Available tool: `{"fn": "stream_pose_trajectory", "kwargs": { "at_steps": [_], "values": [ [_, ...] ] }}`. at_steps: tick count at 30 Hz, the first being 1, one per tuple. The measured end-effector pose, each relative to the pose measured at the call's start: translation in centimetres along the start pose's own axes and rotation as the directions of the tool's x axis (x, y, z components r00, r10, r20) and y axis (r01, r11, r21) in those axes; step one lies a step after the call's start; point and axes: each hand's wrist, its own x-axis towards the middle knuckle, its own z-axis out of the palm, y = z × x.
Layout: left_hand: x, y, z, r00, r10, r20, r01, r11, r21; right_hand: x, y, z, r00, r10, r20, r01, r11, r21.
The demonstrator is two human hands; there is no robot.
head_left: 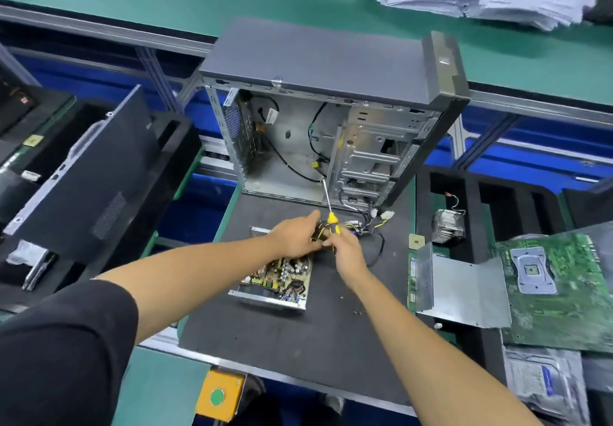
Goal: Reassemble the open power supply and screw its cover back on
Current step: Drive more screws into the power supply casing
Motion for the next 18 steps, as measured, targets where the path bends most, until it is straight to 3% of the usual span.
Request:
{"fn": "stream_pose_trajectory", "kwargs": {
  "at_steps": [4,7,12,15,18],
  "values": [
    [0.9,0.5,-0.6,0.976,-0.193,0.1,0.201,0.976,-0.081,1.2,-1.7,-0.4,0.981,-0.01,0.191,0.062,0.961,-0.271],
    [1.9,0.9,-1.7,0.963,-0.181,0.2,0.243,0.904,-0.352,1.8,-2.7,-0.8,0.971,-0.001,0.241,0.08,0.945,-0.318],
    [1.8,0.1,-3.2,0.928,-0.279,0.246,0.372,0.716,-0.59,1.5,-3.1,-1.6,0.998,-0.048,0.041,0.062,0.865,-0.497],
    [1.6,-0.6,-3.3,0.932,-0.254,0.259,0.357,0.763,-0.538,0.4,-1.7,-3.7,0.967,-0.189,-0.172,0.014,0.713,-0.701],
    [1.3,-0.9,-2.4,0.959,-0.241,0.152,0.284,0.832,-0.476,-1.0,0.4,-6.4,0.925,-0.328,-0.192,0.023,0.553,-0.833]
  ]
}}
